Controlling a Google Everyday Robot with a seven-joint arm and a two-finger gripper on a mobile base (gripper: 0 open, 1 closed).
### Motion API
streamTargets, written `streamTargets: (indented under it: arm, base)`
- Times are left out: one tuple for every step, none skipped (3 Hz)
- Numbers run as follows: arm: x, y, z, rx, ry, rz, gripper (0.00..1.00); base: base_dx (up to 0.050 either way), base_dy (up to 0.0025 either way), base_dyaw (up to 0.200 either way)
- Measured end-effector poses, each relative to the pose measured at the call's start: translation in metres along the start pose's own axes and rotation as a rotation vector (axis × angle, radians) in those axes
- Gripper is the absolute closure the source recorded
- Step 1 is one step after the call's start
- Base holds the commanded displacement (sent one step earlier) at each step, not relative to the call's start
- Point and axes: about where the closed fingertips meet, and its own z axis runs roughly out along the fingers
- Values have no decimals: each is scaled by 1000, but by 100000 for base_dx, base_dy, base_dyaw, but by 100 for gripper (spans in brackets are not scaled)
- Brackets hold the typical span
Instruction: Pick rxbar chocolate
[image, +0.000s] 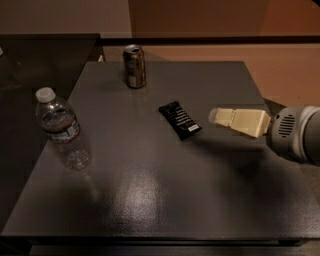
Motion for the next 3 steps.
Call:
streamTargets:
  arm:
    - [-18,-13,8,23,47,-97,0]
    - [-30,-20,12,44,142,-171,0]
    - [-32,-17,7,99,227,-220,0]
  base:
    - [0,0,0]
    - [0,0,0]
    - [0,0,0]
